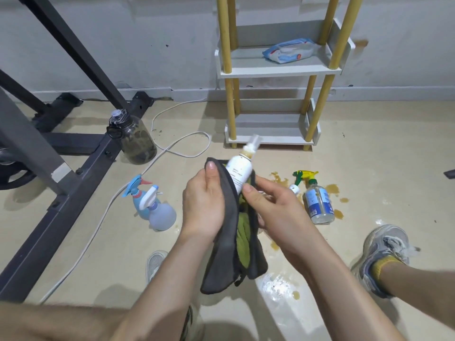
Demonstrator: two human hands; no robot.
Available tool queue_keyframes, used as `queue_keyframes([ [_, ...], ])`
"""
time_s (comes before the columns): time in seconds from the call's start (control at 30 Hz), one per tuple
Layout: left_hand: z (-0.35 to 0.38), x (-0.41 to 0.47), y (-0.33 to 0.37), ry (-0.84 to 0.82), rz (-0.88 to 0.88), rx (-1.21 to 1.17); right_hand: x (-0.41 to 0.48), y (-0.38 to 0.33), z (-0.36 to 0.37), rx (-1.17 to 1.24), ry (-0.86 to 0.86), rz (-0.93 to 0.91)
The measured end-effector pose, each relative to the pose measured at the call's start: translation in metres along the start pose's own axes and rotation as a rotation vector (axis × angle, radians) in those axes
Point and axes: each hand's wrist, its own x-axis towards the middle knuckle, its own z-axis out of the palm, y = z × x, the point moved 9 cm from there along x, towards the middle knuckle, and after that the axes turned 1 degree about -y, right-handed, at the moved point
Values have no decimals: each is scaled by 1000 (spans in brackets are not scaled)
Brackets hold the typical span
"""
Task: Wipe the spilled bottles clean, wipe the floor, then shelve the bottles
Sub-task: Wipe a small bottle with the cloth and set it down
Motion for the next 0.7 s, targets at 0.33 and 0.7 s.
queue_keyframes([
  [0.33, 29, -16, 9, -256, 179, -213, -2, 4, -3, -142, 55, -15],
  [0.7, 4, -16, -2, 60, 2, -136, -13, -2, 4, -50, 179, -119],
])
